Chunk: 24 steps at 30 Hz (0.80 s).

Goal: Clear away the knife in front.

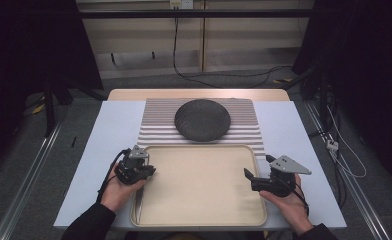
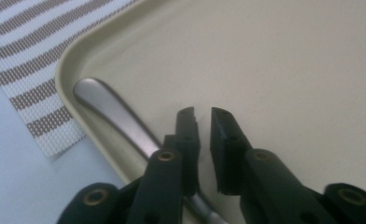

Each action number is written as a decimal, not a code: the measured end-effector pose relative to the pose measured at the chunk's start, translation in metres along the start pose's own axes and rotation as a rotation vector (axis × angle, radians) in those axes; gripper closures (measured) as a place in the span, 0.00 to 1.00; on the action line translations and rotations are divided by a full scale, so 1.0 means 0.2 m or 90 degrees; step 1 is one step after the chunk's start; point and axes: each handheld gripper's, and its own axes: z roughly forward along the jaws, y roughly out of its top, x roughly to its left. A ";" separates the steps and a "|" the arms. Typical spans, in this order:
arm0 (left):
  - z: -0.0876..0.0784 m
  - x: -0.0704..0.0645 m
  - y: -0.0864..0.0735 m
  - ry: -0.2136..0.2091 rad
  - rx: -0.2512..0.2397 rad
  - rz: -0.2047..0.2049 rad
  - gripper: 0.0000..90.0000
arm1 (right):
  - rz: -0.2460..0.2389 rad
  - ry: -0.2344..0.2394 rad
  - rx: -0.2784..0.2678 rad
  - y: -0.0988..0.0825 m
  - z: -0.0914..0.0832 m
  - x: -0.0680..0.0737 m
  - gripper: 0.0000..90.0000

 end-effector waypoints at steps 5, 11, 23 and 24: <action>-0.04 -0.02 0.02 0.012 -0.058 -0.001 0.69 | 0.000 0.000 -0.001 0.00 0.00 0.00 0.11; -0.11 -0.03 0.02 0.054 -0.130 -0.012 0.26 | 0.001 0.001 -0.002 0.00 0.00 0.00 0.11; -0.22 -0.02 -0.04 0.056 -0.171 -0.012 0.06 | 0.002 -0.001 -0.002 0.00 -0.01 0.00 0.10; -0.23 -0.02 -0.05 0.050 -0.170 -0.013 0.06 | 0.003 -0.001 -0.001 0.00 -0.01 0.00 0.10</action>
